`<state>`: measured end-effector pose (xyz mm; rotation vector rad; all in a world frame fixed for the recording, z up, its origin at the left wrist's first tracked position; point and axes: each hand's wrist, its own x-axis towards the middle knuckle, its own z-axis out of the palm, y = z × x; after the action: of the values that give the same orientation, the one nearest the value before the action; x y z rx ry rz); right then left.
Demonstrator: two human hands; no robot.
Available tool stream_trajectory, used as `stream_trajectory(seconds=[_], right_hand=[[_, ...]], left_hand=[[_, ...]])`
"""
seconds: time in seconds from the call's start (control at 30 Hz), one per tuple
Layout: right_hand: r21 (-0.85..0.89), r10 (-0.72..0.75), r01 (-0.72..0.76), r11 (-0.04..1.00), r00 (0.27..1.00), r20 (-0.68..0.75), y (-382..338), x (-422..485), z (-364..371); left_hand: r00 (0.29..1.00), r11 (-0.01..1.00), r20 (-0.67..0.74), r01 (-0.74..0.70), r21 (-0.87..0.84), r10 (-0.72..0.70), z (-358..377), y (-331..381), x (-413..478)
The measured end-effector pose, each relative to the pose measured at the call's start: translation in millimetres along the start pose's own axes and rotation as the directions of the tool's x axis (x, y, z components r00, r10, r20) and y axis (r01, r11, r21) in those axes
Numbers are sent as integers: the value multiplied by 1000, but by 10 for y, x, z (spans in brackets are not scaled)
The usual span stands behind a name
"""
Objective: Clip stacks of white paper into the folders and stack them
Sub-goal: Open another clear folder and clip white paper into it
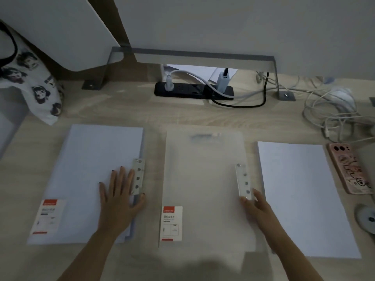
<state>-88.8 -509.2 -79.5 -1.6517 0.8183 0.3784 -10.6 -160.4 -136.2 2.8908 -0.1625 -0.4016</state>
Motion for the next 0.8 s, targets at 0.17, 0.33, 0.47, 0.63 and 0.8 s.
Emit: stream_trajectory(seconds=[0.17,0.33,0.47,0.63,0.8], right_hand=[[-76,-78,69,995,989,-125,-5,58,216],[-416,-180,72,907,957,-226,-20,72,343],[-435,-154,47,899,965,-214,-60,41,406],[-155,-92,63,986,978,-189,-360,-226,285],[233,-249,275,933,959,-137,-884,-789,235]], left_hand=[[1000,994,-13,24,-105,-26,-105,13,-4],[999,881,24,-13,-472,28,-194,739,-148],[993,795,115,92,-600,-28,-164,1100,-151],[974,735,224,167,-657,-21,-301,1119,-131],[936,628,352,261,-733,21,-666,1145,-47]])
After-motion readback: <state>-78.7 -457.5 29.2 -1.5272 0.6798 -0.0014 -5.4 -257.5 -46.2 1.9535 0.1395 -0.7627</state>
